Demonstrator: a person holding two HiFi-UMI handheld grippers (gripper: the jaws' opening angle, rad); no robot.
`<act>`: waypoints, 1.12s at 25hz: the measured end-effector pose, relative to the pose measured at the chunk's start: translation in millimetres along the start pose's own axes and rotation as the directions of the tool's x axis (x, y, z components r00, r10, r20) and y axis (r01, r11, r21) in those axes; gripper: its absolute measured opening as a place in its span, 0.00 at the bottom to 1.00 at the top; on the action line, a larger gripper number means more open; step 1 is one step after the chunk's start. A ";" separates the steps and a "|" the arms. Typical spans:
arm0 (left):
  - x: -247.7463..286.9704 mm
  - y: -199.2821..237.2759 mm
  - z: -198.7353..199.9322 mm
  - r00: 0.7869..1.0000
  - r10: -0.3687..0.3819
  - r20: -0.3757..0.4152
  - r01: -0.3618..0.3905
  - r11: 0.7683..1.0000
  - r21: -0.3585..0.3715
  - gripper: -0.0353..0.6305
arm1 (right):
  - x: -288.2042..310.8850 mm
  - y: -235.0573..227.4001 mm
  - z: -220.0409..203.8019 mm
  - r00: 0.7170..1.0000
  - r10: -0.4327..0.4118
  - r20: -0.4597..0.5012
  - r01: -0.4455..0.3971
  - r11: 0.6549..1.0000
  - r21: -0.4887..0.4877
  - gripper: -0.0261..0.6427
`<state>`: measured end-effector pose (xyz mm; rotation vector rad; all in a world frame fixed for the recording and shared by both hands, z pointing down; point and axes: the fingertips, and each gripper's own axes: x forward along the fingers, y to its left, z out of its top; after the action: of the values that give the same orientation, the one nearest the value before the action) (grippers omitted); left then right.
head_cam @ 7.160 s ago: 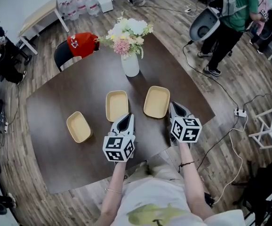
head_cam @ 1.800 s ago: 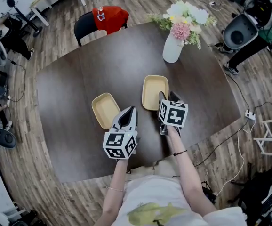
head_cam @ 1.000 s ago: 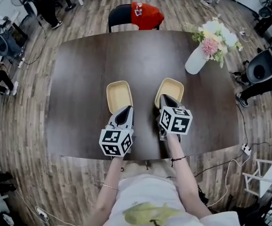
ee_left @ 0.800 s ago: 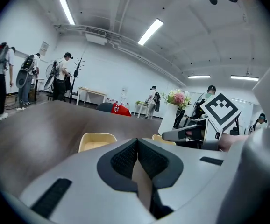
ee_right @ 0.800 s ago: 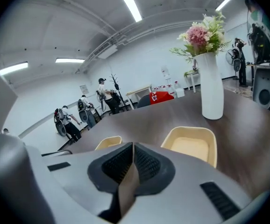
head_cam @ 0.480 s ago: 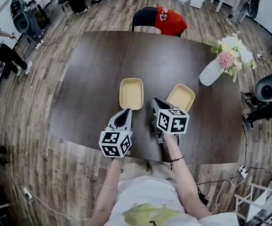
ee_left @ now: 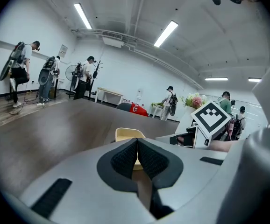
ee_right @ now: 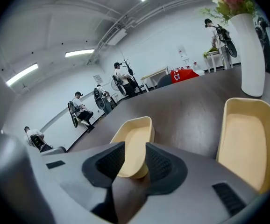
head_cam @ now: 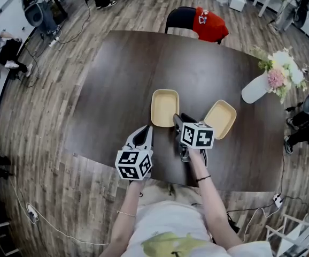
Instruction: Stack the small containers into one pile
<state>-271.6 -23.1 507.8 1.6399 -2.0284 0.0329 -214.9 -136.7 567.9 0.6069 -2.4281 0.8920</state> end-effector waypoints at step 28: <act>29.8 28.6 6.6 0.990 -0.119 -0.077 0.122 0.992 0.041 0.09 | 29.6 -32.9 -10.6 0.959 -0.278 -0.052 0.282 0.945 0.168 0.09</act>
<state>-304.1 -44.7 522.9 1.7601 -1.8827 0.0961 -217.2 -159.1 607.4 0.9699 -2.1806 0.9876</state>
